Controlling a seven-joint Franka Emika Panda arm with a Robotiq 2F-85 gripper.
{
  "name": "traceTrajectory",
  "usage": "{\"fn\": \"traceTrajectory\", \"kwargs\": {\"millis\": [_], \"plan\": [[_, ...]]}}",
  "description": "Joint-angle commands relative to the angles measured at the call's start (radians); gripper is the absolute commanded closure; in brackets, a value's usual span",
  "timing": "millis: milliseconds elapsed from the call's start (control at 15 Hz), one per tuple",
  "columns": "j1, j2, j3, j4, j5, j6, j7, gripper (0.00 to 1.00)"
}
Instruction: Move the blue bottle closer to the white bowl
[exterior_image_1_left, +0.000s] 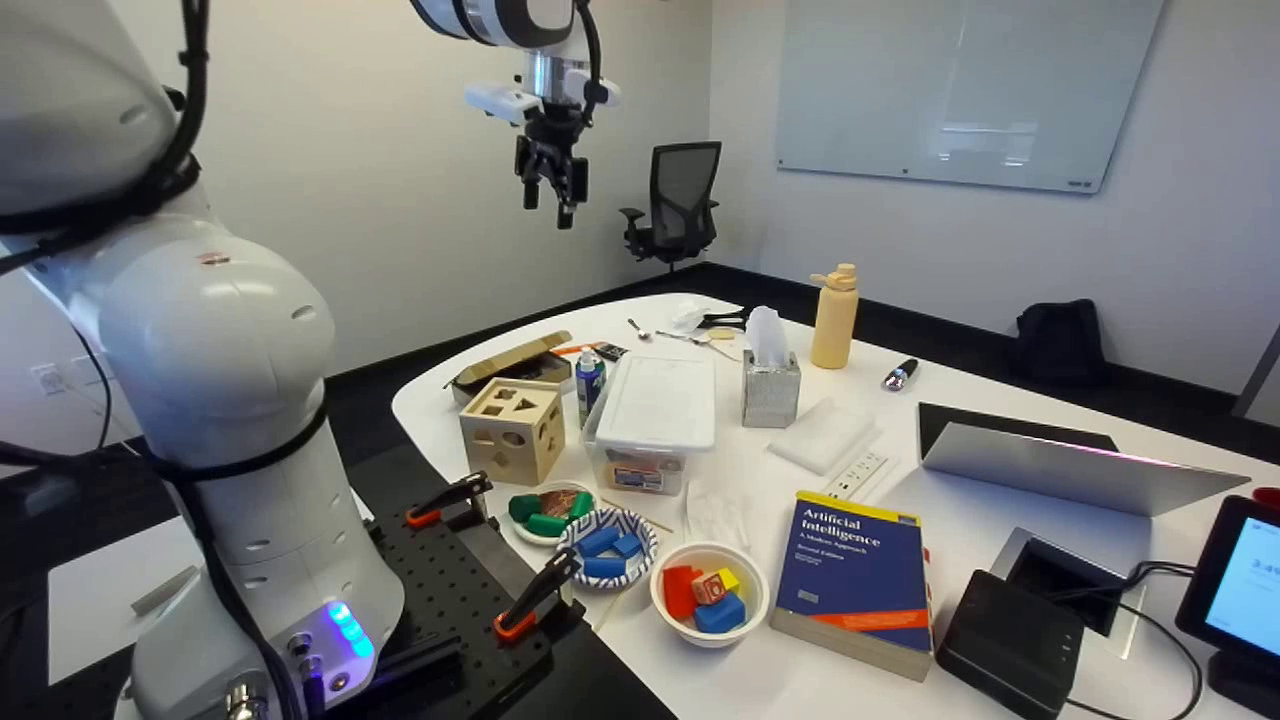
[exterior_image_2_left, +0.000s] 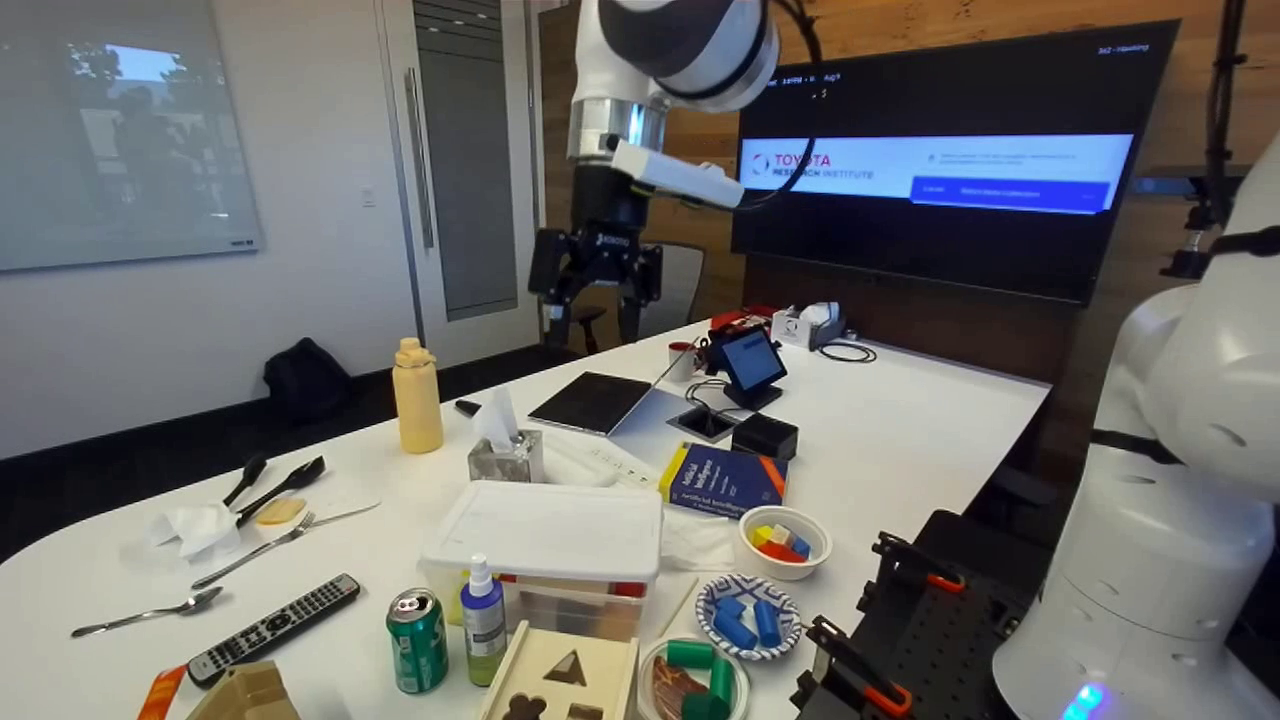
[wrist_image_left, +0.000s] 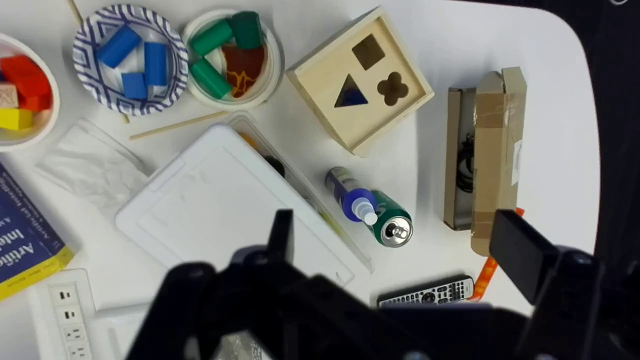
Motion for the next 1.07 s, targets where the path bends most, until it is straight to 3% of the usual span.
{"fn": "traceTrajectory", "kwargs": {"millis": [0,200,400,1000], "plan": [[0.018,0.250,0.041,0.122,-0.118,0.135,0.037,0.00],[0.051,0.429,0.030,0.224,-0.215,0.189,0.057,0.00],[0.082,0.565,0.010,0.316,-0.233,0.187,0.045,0.00],[0.154,0.791,-0.028,0.443,-0.212,0.190,0.070,0.00]]}}
